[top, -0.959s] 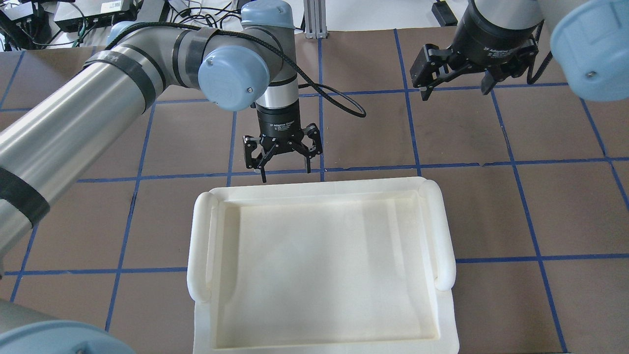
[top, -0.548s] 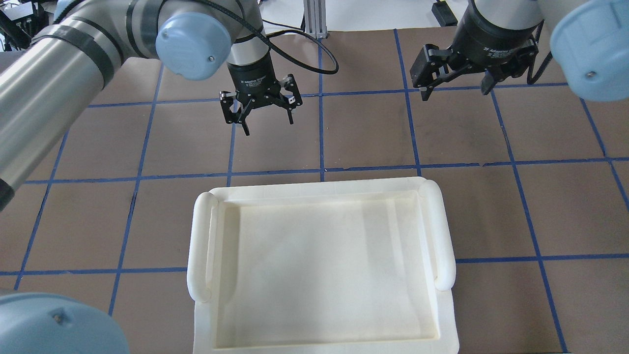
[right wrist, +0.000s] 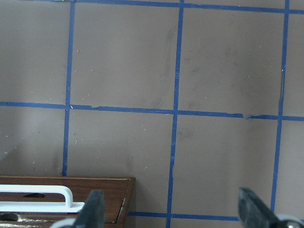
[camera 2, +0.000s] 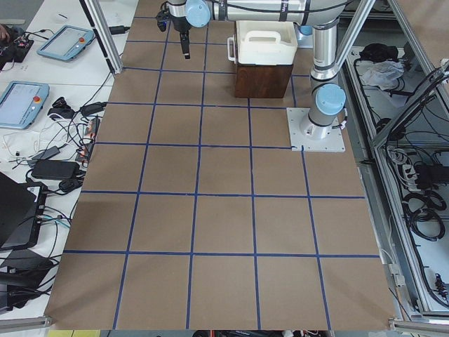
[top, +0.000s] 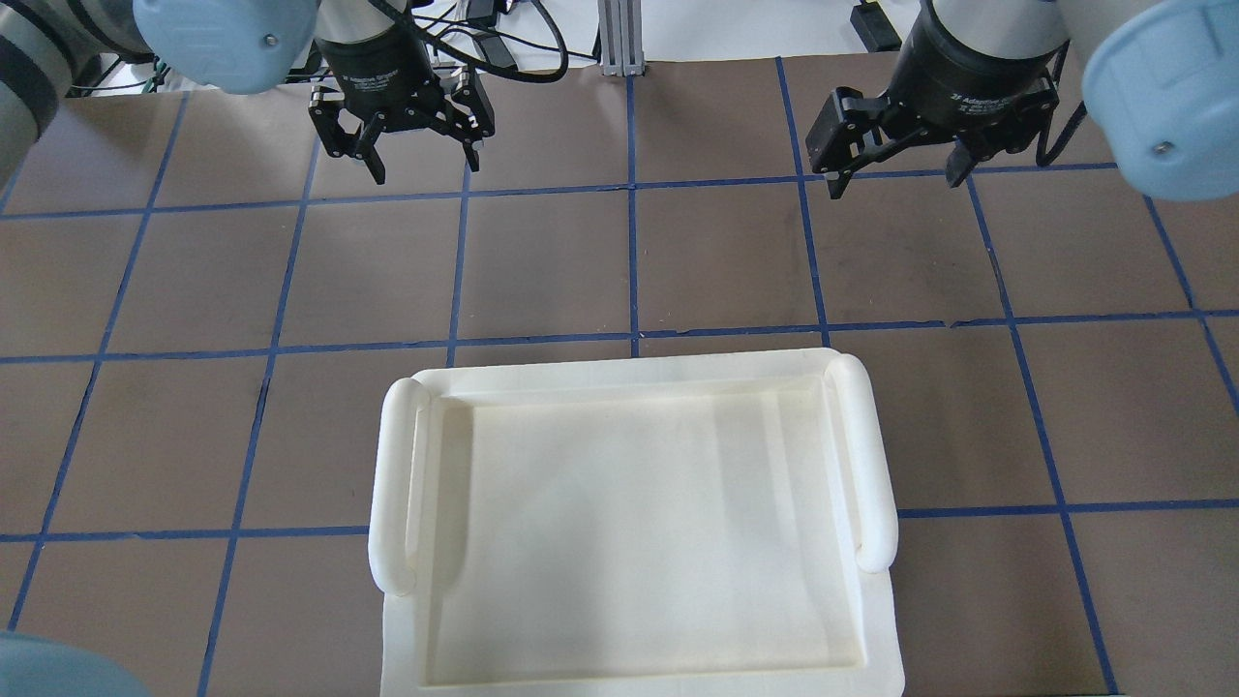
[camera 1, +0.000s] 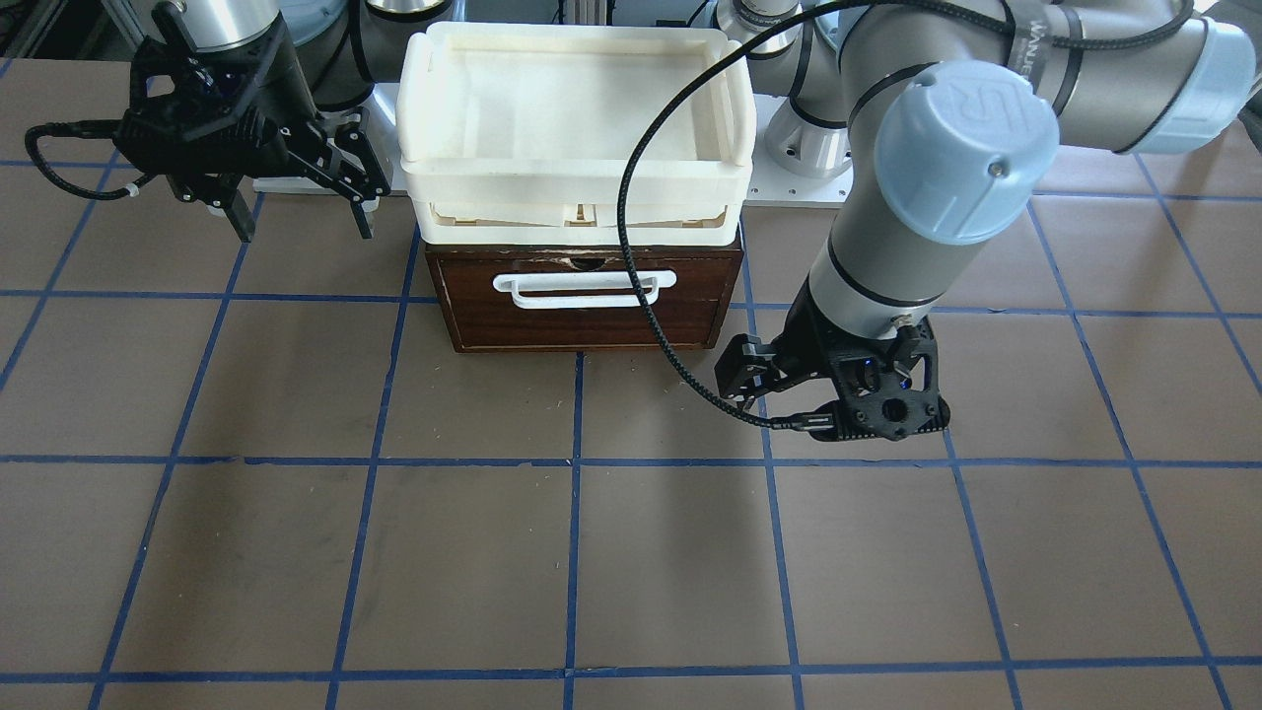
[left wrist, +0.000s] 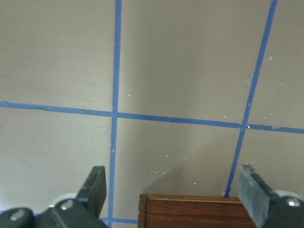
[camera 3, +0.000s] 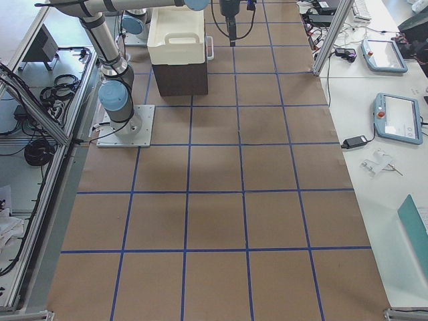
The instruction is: Put scissors in drawer and close it
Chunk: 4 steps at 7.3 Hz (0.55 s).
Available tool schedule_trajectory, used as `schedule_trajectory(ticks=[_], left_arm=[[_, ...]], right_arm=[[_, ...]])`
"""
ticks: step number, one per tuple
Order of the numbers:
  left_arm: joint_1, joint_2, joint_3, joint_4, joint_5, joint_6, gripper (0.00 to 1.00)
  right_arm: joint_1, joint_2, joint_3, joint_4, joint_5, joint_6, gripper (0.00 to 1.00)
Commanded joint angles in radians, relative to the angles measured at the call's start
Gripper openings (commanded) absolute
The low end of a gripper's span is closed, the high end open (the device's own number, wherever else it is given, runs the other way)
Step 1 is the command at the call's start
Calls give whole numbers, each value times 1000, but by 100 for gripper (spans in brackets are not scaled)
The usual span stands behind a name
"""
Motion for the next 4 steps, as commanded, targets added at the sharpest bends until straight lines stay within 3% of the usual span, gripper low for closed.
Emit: schedule_trajectory(ticks=[1,4], left_arm=[[52,49,-14,-1,11,121,100],[54,124,-99,54,10,272,100]], right_arm=[[0,-2,0,0,-1,-1,100],[0,-2,0,0,-3,-1,100]])
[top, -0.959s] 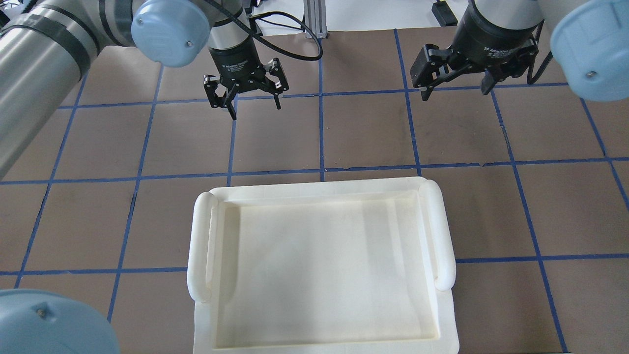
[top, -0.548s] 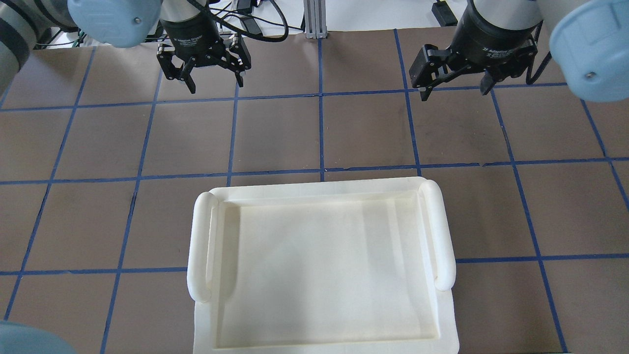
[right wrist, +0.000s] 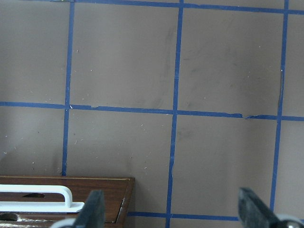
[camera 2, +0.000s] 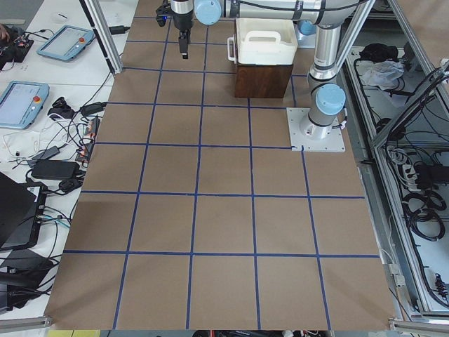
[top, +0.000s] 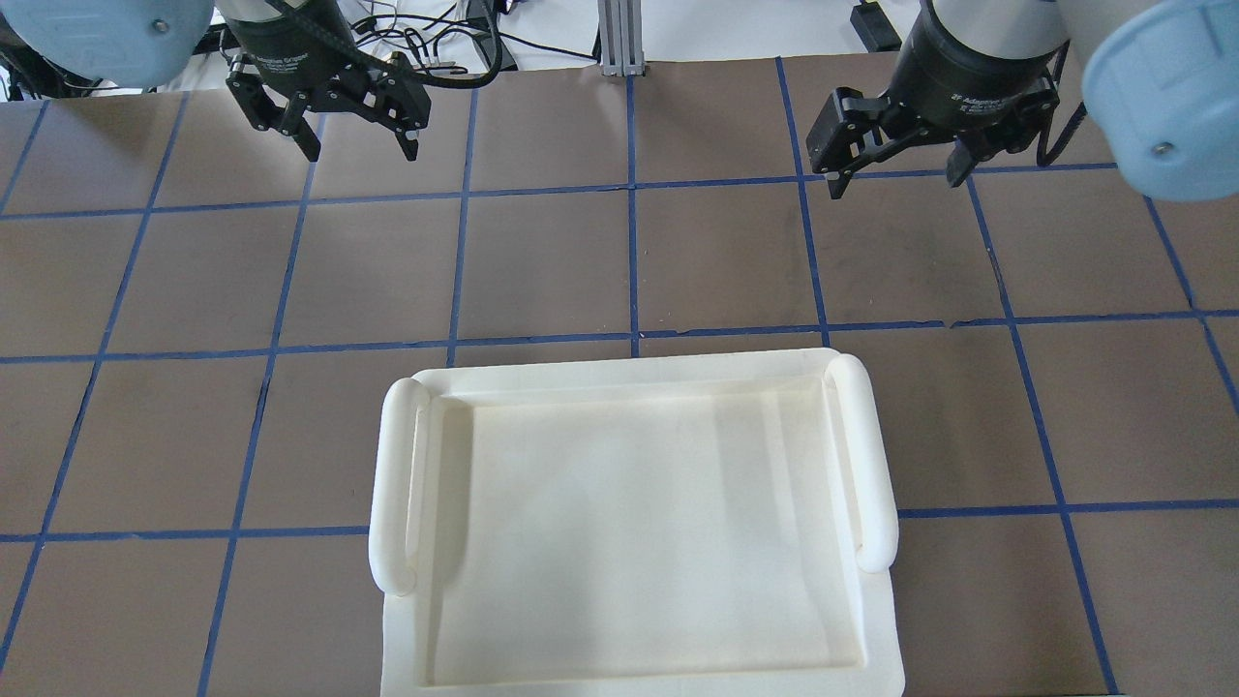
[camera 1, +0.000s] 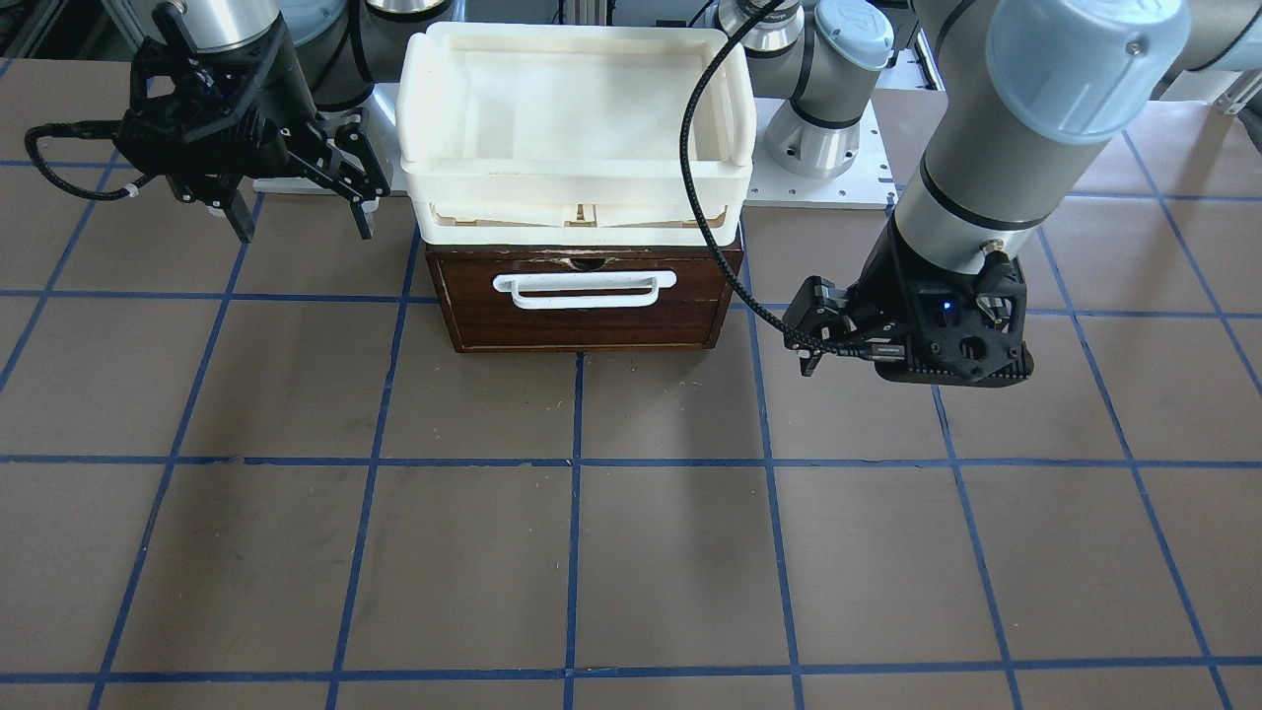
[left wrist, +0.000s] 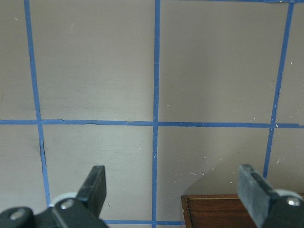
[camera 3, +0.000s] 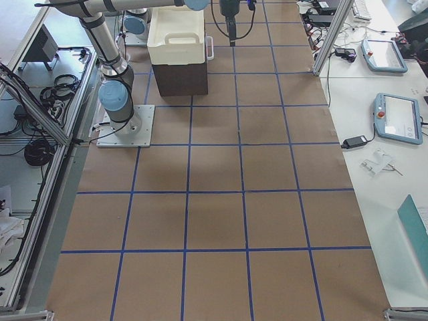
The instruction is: Put scissors in drawer and close it
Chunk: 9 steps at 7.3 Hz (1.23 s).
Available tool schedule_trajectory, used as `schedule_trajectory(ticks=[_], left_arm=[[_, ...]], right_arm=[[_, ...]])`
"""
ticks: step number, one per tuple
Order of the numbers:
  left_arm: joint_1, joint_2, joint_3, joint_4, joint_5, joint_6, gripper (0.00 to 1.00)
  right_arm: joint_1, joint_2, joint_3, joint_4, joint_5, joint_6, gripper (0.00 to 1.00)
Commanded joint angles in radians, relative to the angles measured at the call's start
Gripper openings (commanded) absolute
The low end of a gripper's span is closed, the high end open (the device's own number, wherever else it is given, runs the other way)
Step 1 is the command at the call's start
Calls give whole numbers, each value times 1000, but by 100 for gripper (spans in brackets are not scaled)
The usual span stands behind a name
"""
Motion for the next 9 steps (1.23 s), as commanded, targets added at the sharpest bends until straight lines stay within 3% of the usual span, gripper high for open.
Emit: schedule_trajectory(ticks=[1,4,6,9], left_arm=[[1,66,-121,120,-1,42,100],[6,121,-156,141,7,42,100],[38,142,-148,63,-1,42,100],[36,132,-149,62,-1,42,100]], right_arm=[[0,1,0,0,-1,0,100],[0,-1,0,2,-2,0,100],[0,-1,0,2,-2,0,100],[0,1,0,2,-2,0,100]])
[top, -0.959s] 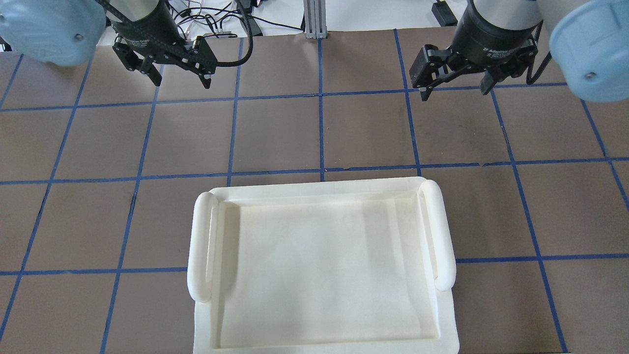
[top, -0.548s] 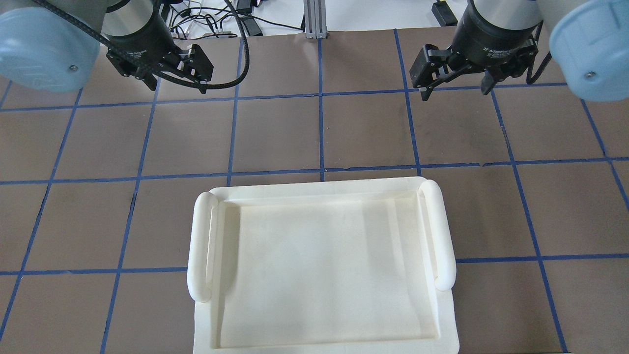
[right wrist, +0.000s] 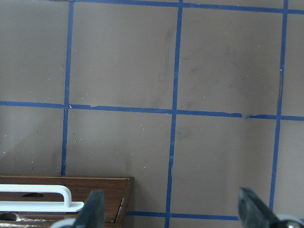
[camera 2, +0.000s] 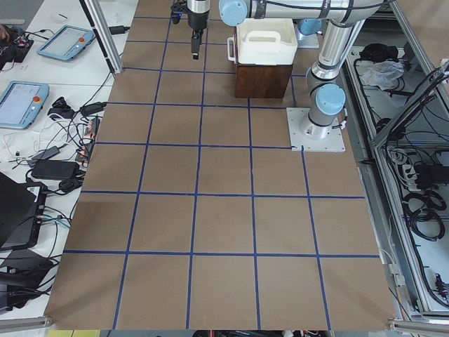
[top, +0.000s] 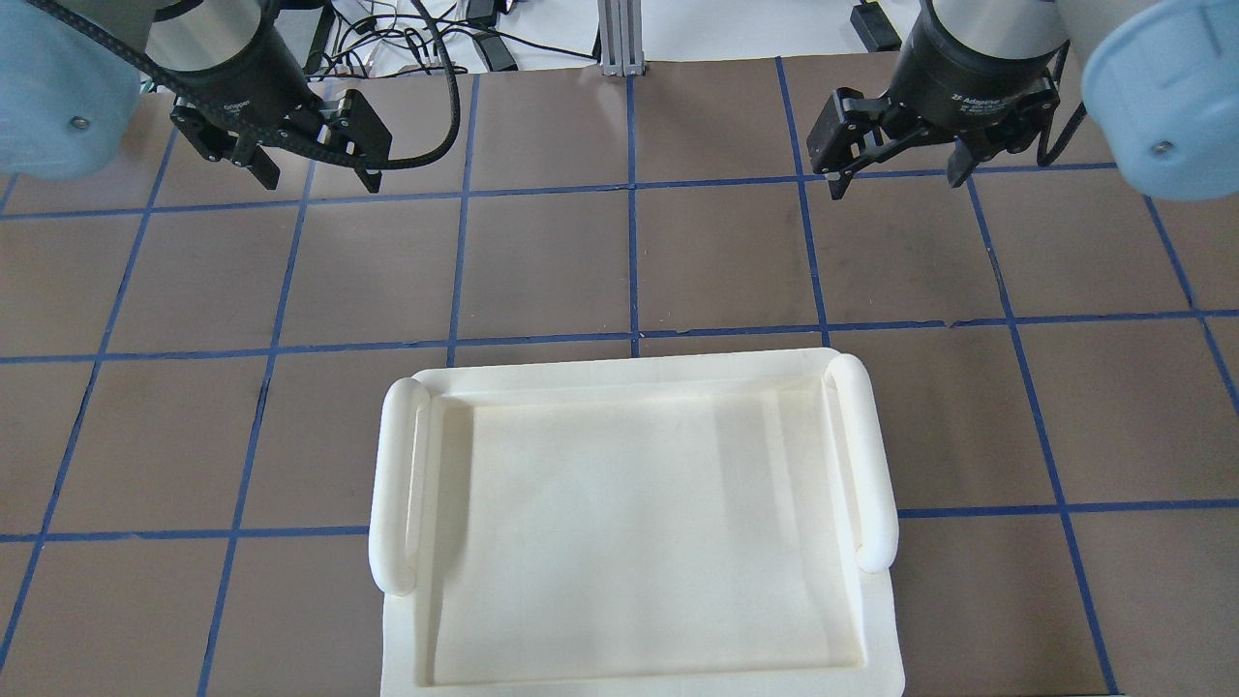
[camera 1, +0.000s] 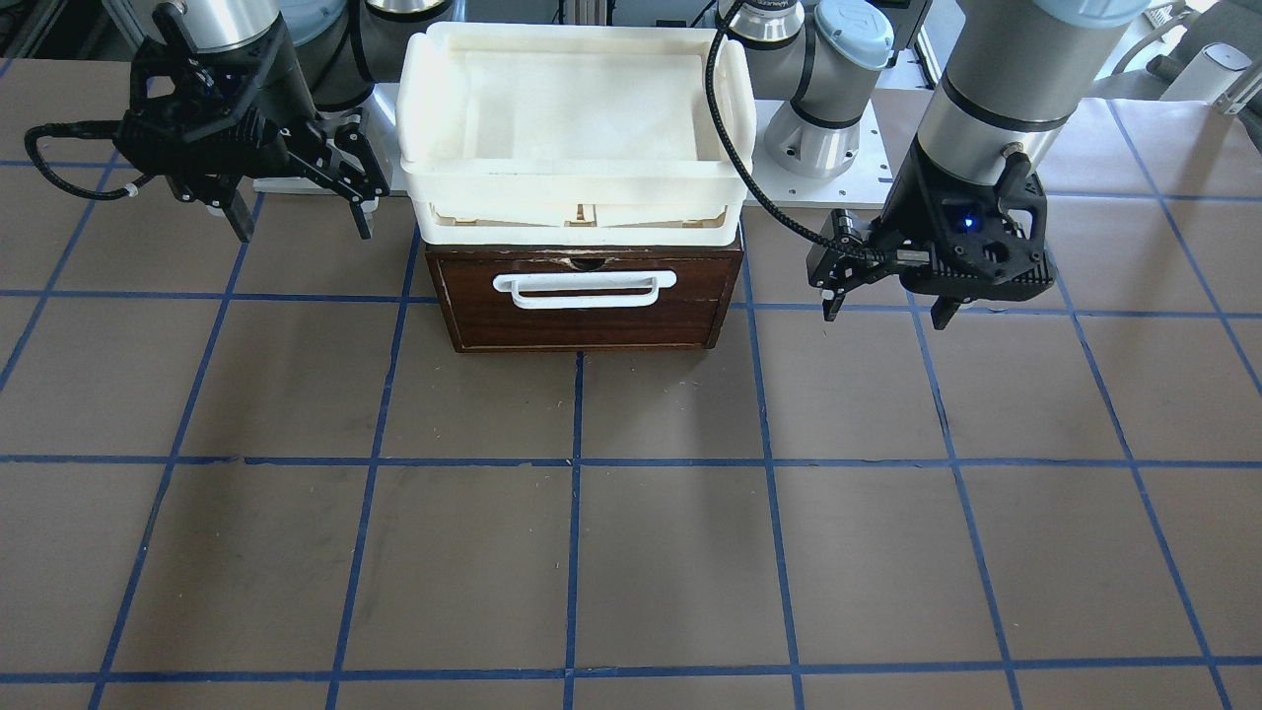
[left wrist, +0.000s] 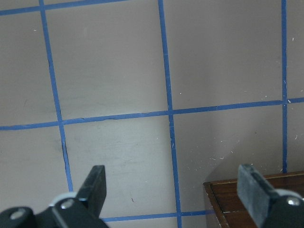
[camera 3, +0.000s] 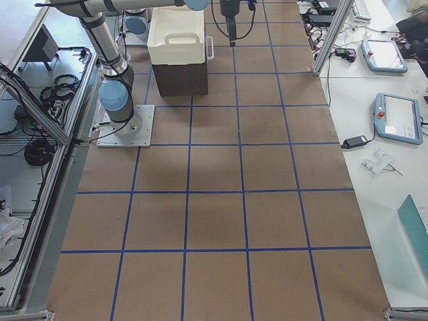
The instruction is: Put scissors in drawer and close it
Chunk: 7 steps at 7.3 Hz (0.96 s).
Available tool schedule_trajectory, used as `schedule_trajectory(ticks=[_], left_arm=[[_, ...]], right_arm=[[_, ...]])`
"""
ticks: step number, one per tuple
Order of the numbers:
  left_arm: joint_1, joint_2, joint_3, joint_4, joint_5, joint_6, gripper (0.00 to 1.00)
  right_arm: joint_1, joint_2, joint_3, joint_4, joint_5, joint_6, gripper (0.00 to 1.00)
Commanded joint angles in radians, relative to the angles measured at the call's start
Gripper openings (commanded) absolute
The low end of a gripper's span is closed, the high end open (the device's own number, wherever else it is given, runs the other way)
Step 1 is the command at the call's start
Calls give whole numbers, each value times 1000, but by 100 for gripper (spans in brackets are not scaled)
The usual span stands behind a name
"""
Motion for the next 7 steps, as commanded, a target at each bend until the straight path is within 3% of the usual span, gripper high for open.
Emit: schedule_trajectory(ticks=[1,5,7], left_arm=[[0,-6,0,-2,-3,0,100],[0,4,-6,-2,1,-3,100],[1,26,-5,-69,1,0,100]], right_arm=[[0,0,0,0,0,0,100],[0,0,0,0,-2,0,100],[0,0,0,0,-2,0,100]])
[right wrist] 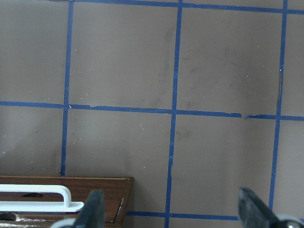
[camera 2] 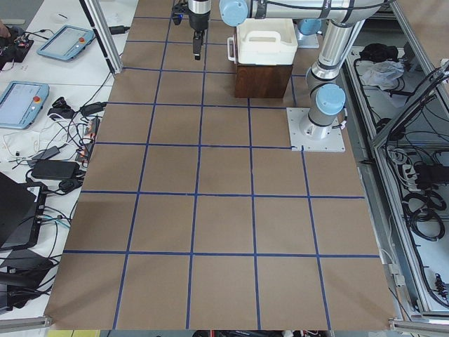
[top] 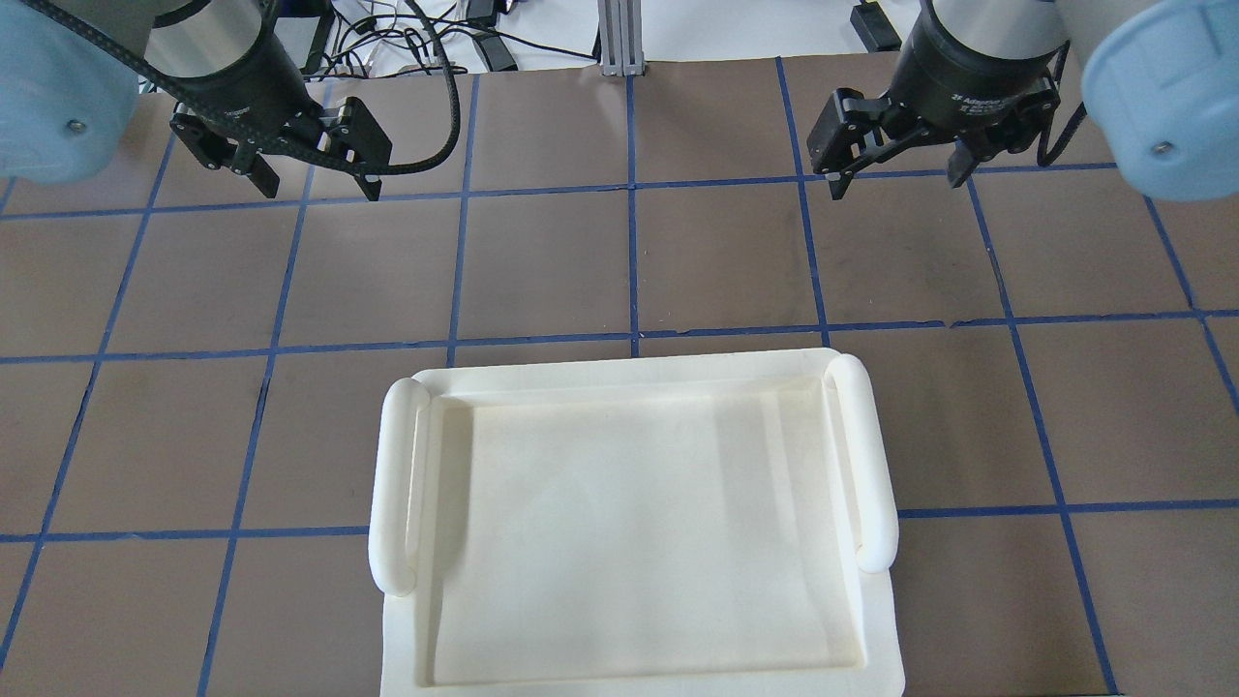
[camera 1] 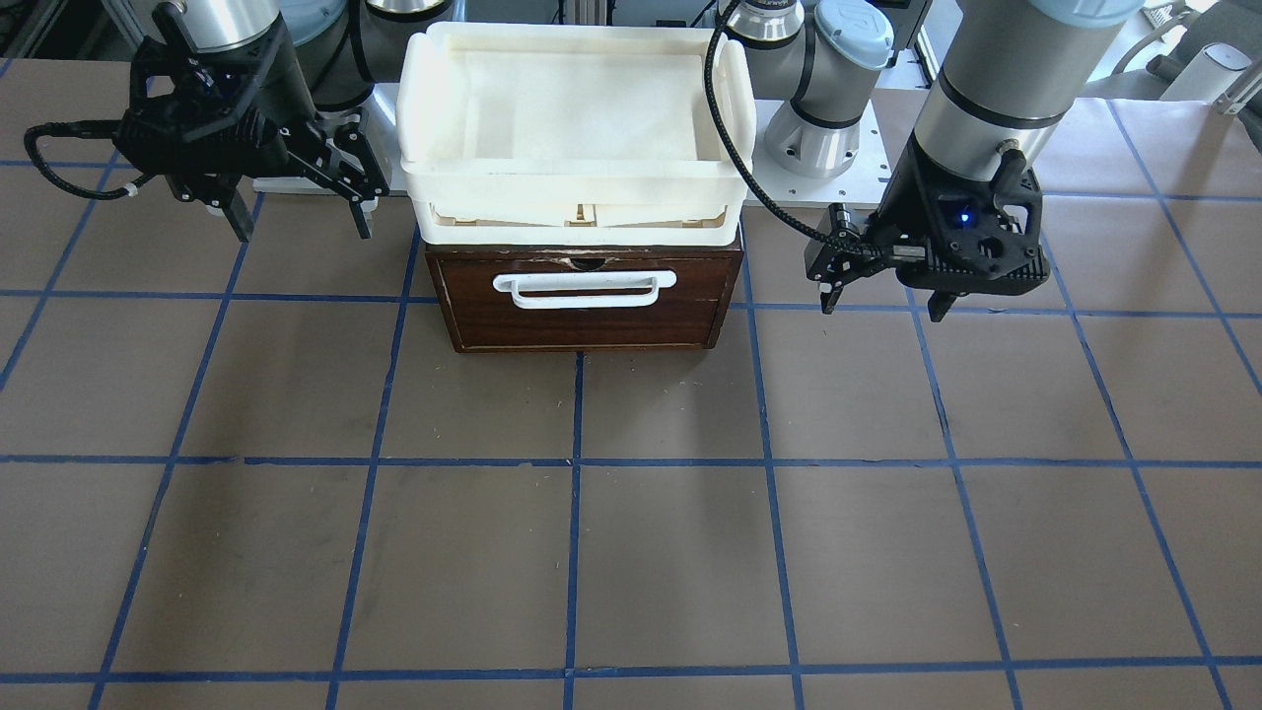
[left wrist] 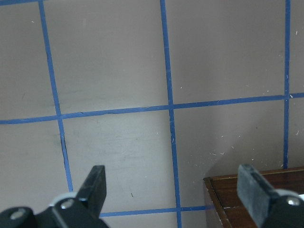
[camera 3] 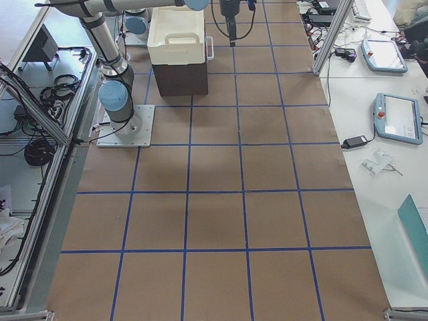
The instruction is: Put scissors in drawer and close it
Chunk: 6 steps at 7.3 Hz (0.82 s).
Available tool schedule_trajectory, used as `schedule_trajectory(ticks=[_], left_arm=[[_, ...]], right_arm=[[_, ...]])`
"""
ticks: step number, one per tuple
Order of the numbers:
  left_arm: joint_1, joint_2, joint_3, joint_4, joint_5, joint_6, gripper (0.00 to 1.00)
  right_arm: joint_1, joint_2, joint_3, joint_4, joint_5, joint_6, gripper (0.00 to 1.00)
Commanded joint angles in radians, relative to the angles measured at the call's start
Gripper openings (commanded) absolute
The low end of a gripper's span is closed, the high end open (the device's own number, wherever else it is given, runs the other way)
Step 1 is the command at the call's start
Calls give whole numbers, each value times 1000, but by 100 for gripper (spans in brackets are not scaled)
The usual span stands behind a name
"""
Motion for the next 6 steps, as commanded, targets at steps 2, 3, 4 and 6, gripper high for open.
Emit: schedule_trajectory(ticks=[2,3,4,6], left_arm=[[3,18,4,-38,-1,8,100],[6,36,1,-82,3,8,100],[8,45,1,-89,3,8,100],[23,47,1,-87,-8,10,100]], right_arm=[[0,1,0,0,3,0,100],[0,1,0,0,3,-2,100],[0,1,0,0,3,-2,100],[0,1,0,-2,3,-2,100]])
